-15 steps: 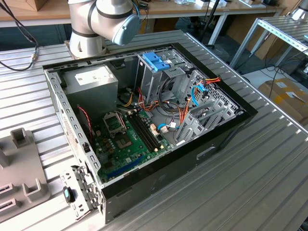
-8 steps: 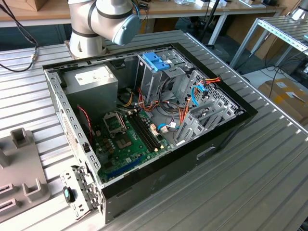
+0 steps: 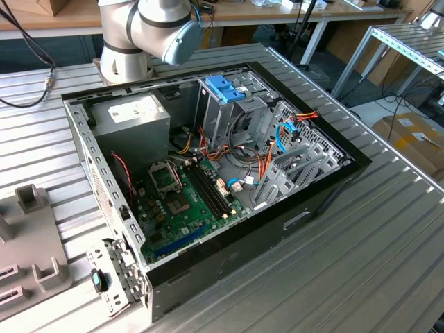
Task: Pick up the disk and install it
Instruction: 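Pick up the disk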
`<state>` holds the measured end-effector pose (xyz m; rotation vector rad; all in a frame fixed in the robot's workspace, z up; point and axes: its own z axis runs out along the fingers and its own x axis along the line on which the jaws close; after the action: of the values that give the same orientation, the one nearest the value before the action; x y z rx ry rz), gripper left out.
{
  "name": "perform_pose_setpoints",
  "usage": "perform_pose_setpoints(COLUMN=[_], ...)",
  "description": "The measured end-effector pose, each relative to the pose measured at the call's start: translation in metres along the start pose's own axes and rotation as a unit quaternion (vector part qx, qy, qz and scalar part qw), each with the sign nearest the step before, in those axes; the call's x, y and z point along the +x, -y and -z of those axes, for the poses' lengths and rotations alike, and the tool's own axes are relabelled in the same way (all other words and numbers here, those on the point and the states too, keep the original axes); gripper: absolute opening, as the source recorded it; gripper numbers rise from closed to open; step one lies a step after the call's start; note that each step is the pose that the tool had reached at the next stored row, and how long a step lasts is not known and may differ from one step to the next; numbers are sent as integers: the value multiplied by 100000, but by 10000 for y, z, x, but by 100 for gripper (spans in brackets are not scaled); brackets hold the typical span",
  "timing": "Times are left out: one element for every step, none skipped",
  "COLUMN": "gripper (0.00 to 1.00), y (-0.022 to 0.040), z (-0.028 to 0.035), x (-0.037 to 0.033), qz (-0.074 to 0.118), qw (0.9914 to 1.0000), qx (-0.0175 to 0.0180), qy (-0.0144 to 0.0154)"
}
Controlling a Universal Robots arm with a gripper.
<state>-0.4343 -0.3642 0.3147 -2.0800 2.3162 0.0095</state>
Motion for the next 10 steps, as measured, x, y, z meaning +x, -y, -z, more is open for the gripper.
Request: perform_pose_setpoints(gripper=[66, 66, 66, 66, 66, 66, 66, 66, 66, 66], y=[0, 0, -1, -1, -1, -1, -1, -1, -1, -1], z=[-20, -33, -50, -58, -62, -65, -68, -71, -74, -75], x=[0, 1, 1, 1, 1, 1, 1, 1, 1, 1], qz=[-2, 0, 1, 30, 188, 539, 1026, 1570, 2056, 2508], qw=[100000, 100000, 100000, 100000, 100000, 99999, 99995, 99988, 99979, 99969], qx=[-4, -2, -3, -4, -17, -27, -36, -44, -56, -70], qy=[-3, -3, -3, -2, -9, -6, 3, 15, 20, 22])
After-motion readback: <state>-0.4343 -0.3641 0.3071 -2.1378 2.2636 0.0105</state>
